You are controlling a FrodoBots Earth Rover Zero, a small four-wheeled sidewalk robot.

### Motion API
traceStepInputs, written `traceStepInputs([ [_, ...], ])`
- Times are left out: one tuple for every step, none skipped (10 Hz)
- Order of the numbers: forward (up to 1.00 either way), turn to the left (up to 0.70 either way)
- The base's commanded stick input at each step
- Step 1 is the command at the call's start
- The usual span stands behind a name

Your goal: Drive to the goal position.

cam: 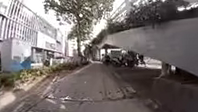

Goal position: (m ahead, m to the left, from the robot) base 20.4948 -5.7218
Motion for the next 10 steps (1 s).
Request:
traceStepInputs([
  [0.70, 0.00],
  [0.70, 0.00],
  [0.70, 0.00],
  [0.70, 0.00],
  [0.70, 0.00],
  [0.70, 0.00],
  [0.70, 0.00],
  [0.70, 0.00],
  [0.70, 0.00],
  [0.70, 0.00],
])
